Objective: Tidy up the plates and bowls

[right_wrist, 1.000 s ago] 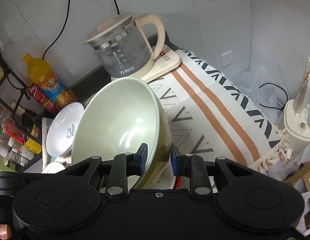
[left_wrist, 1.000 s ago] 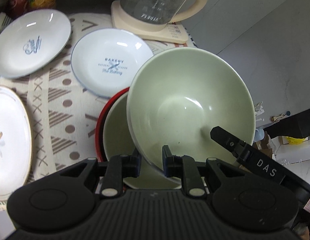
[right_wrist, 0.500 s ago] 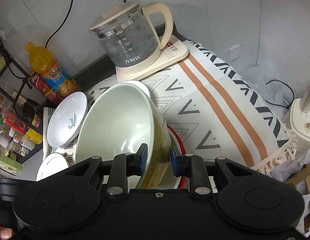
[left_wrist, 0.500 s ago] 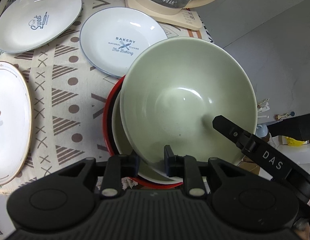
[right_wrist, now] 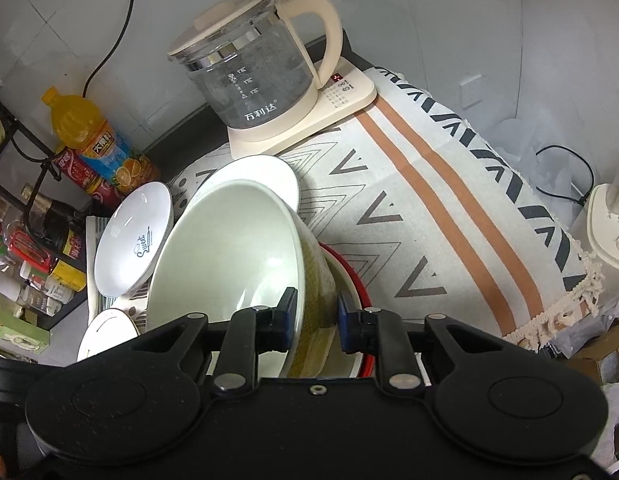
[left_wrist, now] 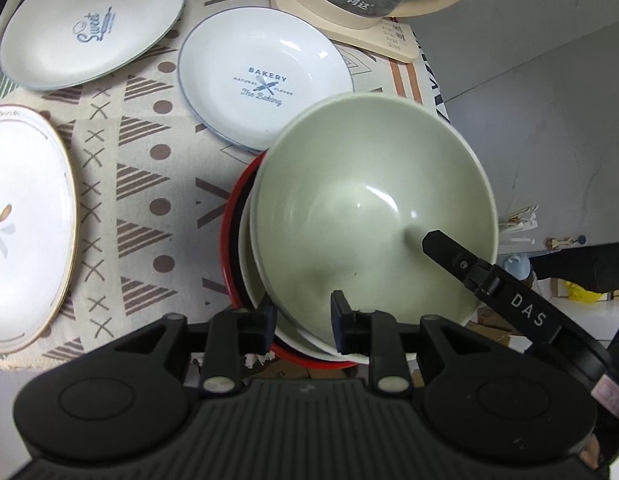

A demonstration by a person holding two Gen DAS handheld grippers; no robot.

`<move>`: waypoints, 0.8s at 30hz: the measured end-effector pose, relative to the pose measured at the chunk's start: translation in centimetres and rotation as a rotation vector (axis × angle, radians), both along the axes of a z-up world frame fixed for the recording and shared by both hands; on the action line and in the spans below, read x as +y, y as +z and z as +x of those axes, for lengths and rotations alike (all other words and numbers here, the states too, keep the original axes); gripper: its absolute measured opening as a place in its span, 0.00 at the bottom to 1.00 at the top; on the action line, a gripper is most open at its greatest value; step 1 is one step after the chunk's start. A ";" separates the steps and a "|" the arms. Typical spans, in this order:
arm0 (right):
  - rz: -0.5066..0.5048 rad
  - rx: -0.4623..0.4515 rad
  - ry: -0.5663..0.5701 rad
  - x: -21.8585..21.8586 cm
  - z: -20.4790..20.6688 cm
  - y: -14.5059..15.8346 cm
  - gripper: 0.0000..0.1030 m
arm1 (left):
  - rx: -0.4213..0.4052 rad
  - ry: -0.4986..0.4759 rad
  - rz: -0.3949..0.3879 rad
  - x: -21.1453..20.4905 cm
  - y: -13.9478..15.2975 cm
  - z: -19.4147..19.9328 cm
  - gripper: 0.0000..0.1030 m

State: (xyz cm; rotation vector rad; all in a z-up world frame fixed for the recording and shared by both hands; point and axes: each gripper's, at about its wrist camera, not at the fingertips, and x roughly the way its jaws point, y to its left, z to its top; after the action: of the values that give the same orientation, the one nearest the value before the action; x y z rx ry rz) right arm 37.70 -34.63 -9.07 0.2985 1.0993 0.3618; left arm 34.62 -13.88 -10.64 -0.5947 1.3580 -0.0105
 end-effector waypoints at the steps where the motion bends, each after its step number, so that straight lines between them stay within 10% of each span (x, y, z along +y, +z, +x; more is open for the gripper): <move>1: 0.006 0.003 -0.006 -0.1 0.0 -0.1 0.19 | 0.002 0.003 -0.005 0.1 0.1 0.0 0.24; 15: -0.011 -0.001 -0.010 -0.7 0.4 0.1 0.12 | 0.009 0.035 0.017 1.4 0.8 0.0 0.28; 24: 0.001 -0.074 0.085 -0.2 1.2 2.4 0.21 | -0.064 0.074 0.073 2.4 2.5 -0.1 0.63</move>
State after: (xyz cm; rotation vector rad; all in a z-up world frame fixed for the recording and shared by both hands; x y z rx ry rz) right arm 38.92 -34.82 -6.62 0.2376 1.0416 0.4459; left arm 34.54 -11.45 -8.13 -0.5778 1.2685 0.0788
